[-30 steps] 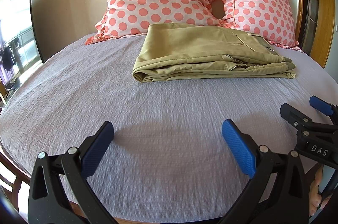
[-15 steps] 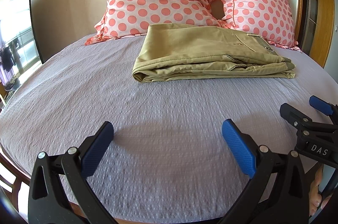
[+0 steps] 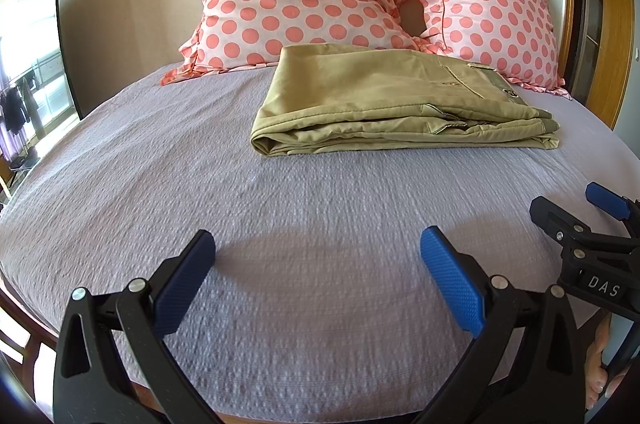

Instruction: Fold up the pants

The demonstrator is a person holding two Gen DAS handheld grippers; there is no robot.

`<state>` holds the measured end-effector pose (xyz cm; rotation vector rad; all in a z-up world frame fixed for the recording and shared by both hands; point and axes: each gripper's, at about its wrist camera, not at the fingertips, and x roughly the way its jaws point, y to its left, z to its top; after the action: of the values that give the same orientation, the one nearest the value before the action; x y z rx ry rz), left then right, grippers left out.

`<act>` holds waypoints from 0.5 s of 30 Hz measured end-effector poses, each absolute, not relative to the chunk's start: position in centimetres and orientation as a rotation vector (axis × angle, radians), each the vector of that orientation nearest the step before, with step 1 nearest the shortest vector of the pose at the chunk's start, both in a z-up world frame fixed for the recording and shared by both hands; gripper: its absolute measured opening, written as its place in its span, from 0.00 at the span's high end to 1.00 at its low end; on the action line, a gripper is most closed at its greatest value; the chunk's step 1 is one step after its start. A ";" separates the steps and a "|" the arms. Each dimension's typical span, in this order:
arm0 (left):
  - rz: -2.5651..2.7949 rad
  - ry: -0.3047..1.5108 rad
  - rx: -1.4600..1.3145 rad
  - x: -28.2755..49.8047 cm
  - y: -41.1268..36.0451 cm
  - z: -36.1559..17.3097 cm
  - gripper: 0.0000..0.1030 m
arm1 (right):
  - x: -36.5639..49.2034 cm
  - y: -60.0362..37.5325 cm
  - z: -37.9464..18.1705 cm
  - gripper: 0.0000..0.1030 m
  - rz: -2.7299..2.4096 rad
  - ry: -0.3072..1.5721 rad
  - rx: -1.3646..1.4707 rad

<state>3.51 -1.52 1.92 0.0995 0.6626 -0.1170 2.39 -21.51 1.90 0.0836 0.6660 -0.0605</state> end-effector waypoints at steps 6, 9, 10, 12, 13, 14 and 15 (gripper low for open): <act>-0.118 0.673 0.098 3.6 -1.6 2.0 0.02 | 2.4 -21.5 1.9 0.01 -0.060 0.665 0.083; -0.118 0.674 0.094 3.7 -1.6 2.1 0.02 | 2.4 -21.5 1.9 0.01 -0.060 0.664 0.083; -0.119 0.672 0.094 3.7 -1.6 2.1 0.02 | 2.4 -21.5 1.9 0.01 -0.060 0.665 0.084; -0.119 0.673 0.093 3.7 -1.6 2.0 0.02 | 2.4 -21.5 1.9 0.01 -0.060 0.665 0.083; -0.119 0.672 0.094 3.6 -1.6 2.0 0.02 | 2.4 -21.5 1.9 0.01 -0.060 0.665 0.083; -0.119 0.671 0.093 3.6 -1.6 2.0 0.02 | 2.4 -21.5 1.9 0.01 -0.060 0.664 0.083; -0.119 0.670 0.094 3.6 -1.6 2.0 0.02 | 2.4 -21.5 1.9 0.01 -0.060 0.664 0.083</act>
<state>3.63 -1.58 2.02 0.0944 0.6696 -0.1191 2.36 -21.53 1.86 0.0833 0.6641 -0.0599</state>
